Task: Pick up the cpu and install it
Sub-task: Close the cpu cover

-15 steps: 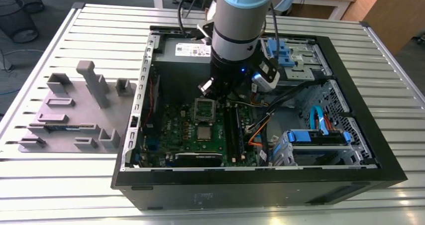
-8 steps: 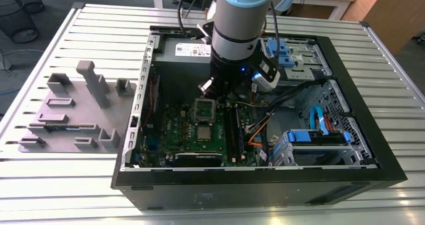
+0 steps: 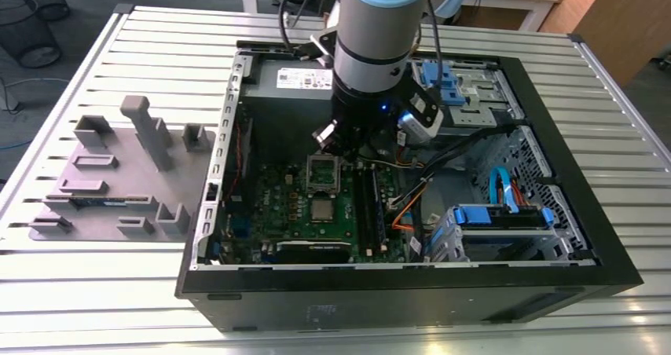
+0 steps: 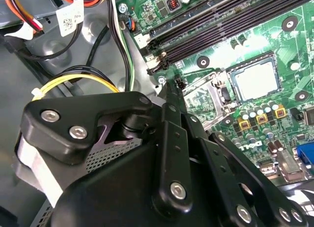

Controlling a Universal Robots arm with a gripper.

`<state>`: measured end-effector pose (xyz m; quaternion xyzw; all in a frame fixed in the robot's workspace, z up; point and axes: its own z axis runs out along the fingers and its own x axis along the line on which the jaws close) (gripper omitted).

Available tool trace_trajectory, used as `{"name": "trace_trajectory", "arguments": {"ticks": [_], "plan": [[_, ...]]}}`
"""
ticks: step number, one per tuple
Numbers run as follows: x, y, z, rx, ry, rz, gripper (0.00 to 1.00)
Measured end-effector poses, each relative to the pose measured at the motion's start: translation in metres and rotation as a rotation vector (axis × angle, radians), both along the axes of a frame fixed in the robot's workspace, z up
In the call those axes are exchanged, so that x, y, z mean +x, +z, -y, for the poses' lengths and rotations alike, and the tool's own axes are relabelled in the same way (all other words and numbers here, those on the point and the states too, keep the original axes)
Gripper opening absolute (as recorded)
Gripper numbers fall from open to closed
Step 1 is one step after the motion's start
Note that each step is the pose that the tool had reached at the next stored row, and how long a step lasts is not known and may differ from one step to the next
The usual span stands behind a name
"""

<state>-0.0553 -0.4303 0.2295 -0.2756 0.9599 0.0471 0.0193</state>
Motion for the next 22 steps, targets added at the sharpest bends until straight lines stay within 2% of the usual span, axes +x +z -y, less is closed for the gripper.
{"name": "trace_trajectory", "arguments": {"ticks": [5, 12, 22], "plan": [[0.0000, -0.0043, -0.0004, -0.0001, 0.003, 0.0000, 0.11], [0.0010, -0.0101, -0.0049, 0.0001, 0.006, 0.0001, 0.11], [0.0022, -0.0192, -0.0079, -0.0002, 0.006, 0.0000, 0.11]]}}
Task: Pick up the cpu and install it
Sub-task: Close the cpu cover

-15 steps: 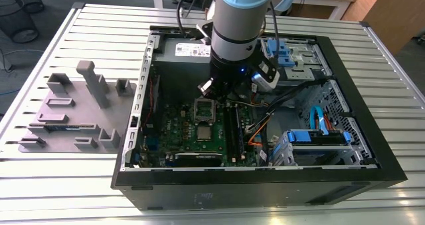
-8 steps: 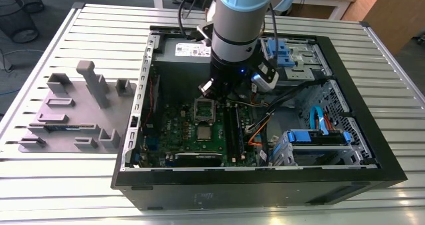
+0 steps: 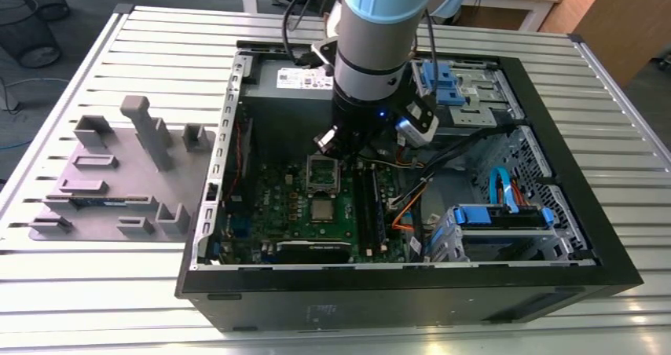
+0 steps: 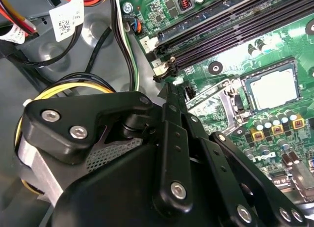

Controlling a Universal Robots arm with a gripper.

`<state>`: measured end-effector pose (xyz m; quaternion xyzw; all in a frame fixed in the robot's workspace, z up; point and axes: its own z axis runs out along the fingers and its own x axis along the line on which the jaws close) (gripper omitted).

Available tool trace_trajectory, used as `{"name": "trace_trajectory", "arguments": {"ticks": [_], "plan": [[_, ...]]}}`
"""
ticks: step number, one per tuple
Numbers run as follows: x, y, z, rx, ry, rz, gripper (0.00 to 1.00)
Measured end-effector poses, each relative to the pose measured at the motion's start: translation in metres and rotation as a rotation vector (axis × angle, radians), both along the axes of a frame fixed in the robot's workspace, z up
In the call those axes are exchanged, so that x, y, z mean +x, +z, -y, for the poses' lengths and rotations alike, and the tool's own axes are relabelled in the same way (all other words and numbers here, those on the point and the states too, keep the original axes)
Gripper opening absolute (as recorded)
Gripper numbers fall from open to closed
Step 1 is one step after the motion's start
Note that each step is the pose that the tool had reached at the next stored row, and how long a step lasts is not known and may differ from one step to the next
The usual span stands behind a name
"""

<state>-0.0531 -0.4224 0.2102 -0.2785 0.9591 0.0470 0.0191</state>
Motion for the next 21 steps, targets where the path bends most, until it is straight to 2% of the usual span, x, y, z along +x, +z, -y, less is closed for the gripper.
{"name": "trace_trajectory", "arguments": {"ticks": [12, 18, 21], "plan": [[0.0000, -0.0020, -0.0019, 0.0001, 0.000, 0.0000, 0.11], [-0.0002, -0.0070, -0.0019, 0.0001, 0.000, 0.0000, 0.11], [-0.0016, -0.0073, -0.0018, 0.0003, 0.000, 0.0001, 0.11]]}}
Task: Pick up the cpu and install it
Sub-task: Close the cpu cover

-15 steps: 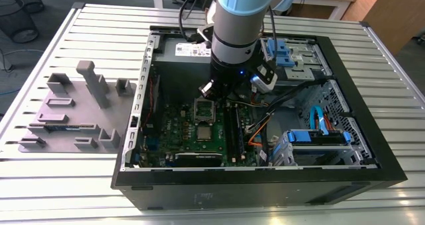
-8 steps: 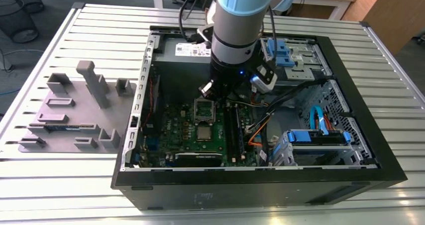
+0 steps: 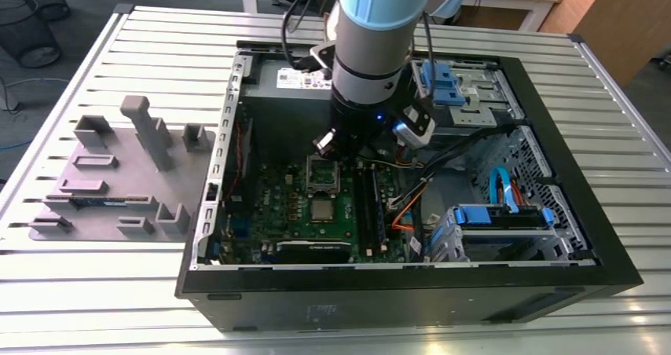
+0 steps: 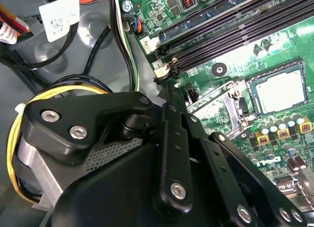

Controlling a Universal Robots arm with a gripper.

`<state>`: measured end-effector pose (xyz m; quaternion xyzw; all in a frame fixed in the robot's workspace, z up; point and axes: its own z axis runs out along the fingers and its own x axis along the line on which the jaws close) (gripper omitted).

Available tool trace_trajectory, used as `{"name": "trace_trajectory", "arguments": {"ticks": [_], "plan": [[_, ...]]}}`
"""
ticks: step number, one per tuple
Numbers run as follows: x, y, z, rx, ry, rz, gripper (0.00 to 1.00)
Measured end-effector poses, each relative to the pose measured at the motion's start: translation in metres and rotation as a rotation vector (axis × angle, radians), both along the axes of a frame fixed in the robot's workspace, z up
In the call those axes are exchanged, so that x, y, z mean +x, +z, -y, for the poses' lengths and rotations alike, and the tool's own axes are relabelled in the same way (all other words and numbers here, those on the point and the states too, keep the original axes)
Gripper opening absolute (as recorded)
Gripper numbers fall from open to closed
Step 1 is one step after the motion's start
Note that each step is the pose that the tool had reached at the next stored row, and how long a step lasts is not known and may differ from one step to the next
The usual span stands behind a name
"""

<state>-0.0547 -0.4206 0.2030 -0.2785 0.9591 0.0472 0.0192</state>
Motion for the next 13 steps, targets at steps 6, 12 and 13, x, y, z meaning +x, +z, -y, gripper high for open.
{"name": "trace_trajectory", "arguments": {"ticks": [6, 12, 13], "plan": [[-0.0021, 0.0008, 0.0024, 0.0005, 0.000, 0.0093, 0.11], [-0.0024, 0.0046, 0.0063, 0.0006, 0.000, 0.0170, 0.11], [-0.0024, 0.0054, 0.0069, 0.0008, 0.000, 0.0182, 0.11]]}}
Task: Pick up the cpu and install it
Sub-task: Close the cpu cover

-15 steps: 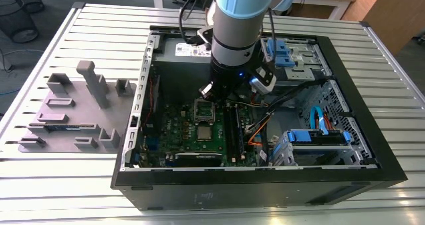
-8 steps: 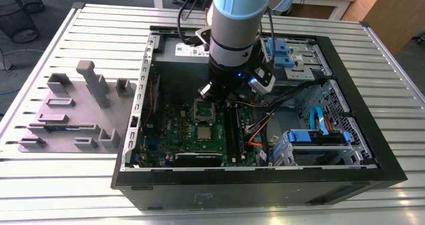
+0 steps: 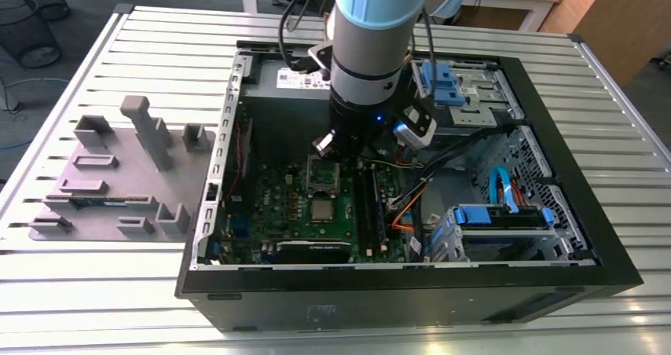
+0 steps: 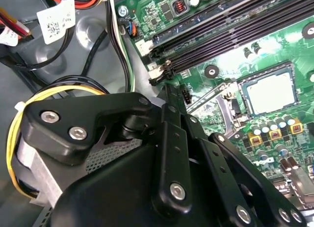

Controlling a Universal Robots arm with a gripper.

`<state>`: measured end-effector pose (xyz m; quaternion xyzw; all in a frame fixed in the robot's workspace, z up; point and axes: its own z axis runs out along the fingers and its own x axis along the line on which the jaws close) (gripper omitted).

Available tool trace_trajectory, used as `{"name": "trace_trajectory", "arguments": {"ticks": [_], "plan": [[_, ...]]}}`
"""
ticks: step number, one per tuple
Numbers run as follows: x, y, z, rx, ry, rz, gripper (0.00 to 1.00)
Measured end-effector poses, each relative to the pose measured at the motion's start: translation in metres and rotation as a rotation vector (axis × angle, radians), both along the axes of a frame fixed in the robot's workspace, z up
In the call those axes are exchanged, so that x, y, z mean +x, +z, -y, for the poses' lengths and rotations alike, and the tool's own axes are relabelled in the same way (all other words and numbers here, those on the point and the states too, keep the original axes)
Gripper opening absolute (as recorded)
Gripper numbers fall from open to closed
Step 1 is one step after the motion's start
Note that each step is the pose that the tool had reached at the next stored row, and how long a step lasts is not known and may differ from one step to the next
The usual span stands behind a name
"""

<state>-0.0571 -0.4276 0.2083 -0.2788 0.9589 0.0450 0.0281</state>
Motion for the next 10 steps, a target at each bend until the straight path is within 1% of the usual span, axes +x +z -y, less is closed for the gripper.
{"name": "trace_trajectory", "arguments": {"ticks": [1, 3, 10], "plan": [[0.0000, 0.0008, 0.0006, 0.0000, 0.000, 0.0012, 0.11], [0.0000, 0.0021, 0.0019, 0.0002, 0.000, 0.0019, 0.11], [0.0000, 0.0021, 0.0021, 0.0015, 0.000, 0.0020, 0.11]]}}
